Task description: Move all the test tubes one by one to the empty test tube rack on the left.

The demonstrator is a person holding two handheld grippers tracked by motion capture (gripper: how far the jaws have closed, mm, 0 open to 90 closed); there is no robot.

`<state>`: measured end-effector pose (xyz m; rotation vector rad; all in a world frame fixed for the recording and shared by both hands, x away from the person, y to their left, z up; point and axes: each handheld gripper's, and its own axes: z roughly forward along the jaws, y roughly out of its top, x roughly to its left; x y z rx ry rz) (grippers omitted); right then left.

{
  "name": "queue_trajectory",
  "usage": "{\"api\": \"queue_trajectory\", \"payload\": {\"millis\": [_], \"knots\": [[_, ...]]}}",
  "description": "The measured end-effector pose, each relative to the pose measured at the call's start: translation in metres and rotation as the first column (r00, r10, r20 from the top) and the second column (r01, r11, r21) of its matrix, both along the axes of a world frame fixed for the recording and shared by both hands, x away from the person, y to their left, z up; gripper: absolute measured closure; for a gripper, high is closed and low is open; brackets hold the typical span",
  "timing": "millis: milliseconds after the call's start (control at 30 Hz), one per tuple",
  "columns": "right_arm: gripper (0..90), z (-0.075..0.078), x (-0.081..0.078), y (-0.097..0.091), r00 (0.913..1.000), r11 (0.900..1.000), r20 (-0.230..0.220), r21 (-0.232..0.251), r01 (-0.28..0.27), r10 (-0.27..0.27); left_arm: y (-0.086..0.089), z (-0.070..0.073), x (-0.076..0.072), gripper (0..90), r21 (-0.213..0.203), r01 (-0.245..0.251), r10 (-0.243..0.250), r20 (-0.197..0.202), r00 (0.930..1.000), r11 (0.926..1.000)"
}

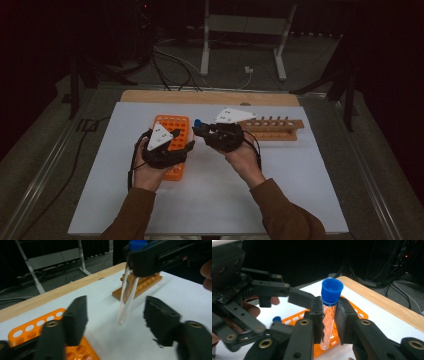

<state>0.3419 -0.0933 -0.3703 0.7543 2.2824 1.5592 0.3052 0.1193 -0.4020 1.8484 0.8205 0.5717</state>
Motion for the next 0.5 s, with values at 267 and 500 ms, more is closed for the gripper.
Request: {"api": "queue_trajectory", "payload": {"millis": [267,500], "knots": [[76.9,-0.001,-0.003,0.009,0.9995,0.9995,-0.007,0.001,-0.032,0.032,-0.004,0.002,0.001,62.5,-0.001,0.027,-0.027,0.011,0.9996,0.9996],[76.9,-0.002,-0.004,0.012,0.9991,0.9991,-0.009,0.003,-0.042,0.042,-0.003,0.002,0.0,75.7,0.007,0.042,-0.042,0.015,0.999,0.9991]]}}
